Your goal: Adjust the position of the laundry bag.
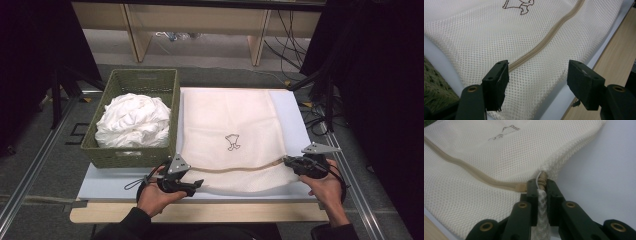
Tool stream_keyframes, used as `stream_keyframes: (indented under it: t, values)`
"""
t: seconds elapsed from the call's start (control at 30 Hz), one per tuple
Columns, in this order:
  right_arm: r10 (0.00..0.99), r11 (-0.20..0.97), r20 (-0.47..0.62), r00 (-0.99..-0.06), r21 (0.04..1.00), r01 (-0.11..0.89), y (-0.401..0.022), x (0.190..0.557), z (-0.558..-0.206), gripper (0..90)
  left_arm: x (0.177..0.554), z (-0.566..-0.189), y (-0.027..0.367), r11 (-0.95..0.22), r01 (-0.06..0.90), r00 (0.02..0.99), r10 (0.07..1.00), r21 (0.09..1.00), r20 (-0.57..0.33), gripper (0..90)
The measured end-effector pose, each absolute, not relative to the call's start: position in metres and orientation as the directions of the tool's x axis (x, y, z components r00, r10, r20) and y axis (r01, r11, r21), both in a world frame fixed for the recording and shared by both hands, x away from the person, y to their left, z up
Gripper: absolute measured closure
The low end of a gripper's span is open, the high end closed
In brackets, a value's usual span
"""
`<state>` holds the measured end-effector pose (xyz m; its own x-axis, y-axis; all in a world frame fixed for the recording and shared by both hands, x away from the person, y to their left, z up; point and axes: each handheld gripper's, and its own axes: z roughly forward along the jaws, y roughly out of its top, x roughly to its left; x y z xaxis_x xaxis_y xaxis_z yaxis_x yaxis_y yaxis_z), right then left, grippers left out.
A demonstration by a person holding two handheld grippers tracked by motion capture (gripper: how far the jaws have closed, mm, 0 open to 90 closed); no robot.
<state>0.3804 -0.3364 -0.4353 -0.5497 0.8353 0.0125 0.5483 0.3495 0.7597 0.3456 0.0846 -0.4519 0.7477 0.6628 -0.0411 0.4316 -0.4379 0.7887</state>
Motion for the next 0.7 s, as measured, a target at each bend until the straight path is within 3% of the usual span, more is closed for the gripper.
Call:
stream_keyframes:
  t: [0.5, 0.63, 0.7]
  values:
    - [0.799, 0.397, -0.006, -0.602, 0.756, 0.520, -0.3294, 0.3866, -0.4307, 83.8, 0.3466, -0.4507, 0.0827, -0.432, 0.432, 0.749, 0.660, 0.791, -0.049, 33.7]
    - [0.815, 0.378, 0.005, -0.579, 0.754, 0.538, -0.3257, 0.3848, -0.4267, 83.8, 0.3498, -0.4507, 0.0811, -0.434, 0.425, 0.754, 0.655, 0.794, -0.046, 33.6]
    - [0.800, 0.409, -0.034, -0.598, 0.761, 0.504, -0.3267, 0.3876, -0.4262, 83.9, 0.3511, -0.4513, 0.0801, -0.440, 0.423, 0.760, 0.648, 0.792, -0.046, 33.6]
